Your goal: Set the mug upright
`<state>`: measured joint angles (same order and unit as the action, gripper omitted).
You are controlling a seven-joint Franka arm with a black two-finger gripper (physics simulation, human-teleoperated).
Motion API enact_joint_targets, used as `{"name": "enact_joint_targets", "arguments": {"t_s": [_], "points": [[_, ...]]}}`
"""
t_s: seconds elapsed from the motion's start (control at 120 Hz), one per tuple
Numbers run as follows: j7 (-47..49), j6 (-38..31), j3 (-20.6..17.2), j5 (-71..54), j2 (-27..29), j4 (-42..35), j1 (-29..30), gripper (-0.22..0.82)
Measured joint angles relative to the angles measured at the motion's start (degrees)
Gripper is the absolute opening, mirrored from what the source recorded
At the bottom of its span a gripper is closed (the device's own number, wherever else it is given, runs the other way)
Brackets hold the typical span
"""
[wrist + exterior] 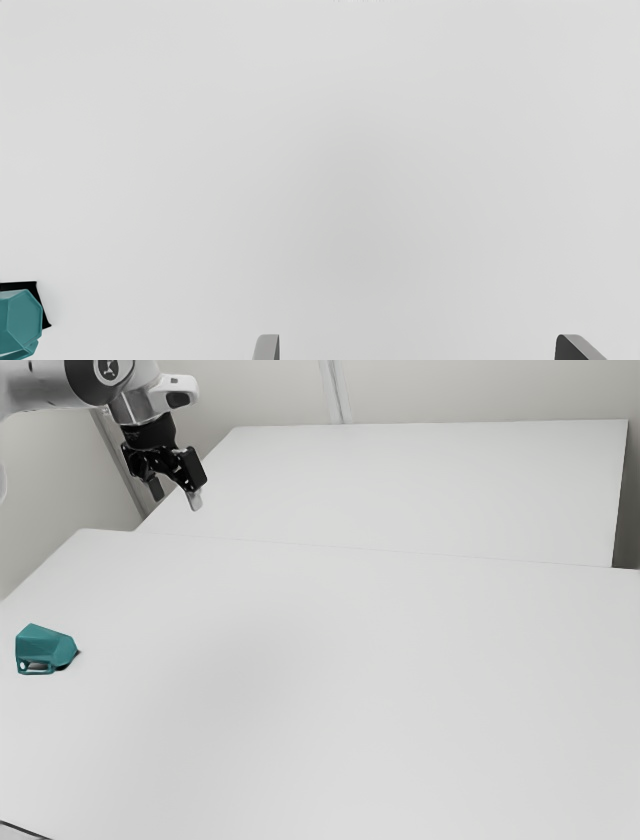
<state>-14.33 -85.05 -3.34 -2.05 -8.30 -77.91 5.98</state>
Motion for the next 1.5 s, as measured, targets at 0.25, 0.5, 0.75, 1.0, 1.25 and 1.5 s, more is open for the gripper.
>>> {"name": "enact_joint_targets", "arguments": {"t_s": [0.25,0.5,0.75,1.0,1.25,1.5], "points": [[0.3,-0.1,0.0,0.0,0.3,-0.5,0.0,0.6],[-1.3,-0.1,6.8,4.6,1.1,-2.2,0.5,0.6],[-11.7,3.4,9.8,18.1,-6.4,6.3,23.0,0.6],[-22.0,7.2,9.0,25.3,-19.6,15.6,39.1,0.6],[-29.7,7.8,4.8,27.1,-33.0,26.3,49.2,0.6],[-35.6,4.5,-2.3,27.3,-44.6,31.8,53.6,0.6]]}}
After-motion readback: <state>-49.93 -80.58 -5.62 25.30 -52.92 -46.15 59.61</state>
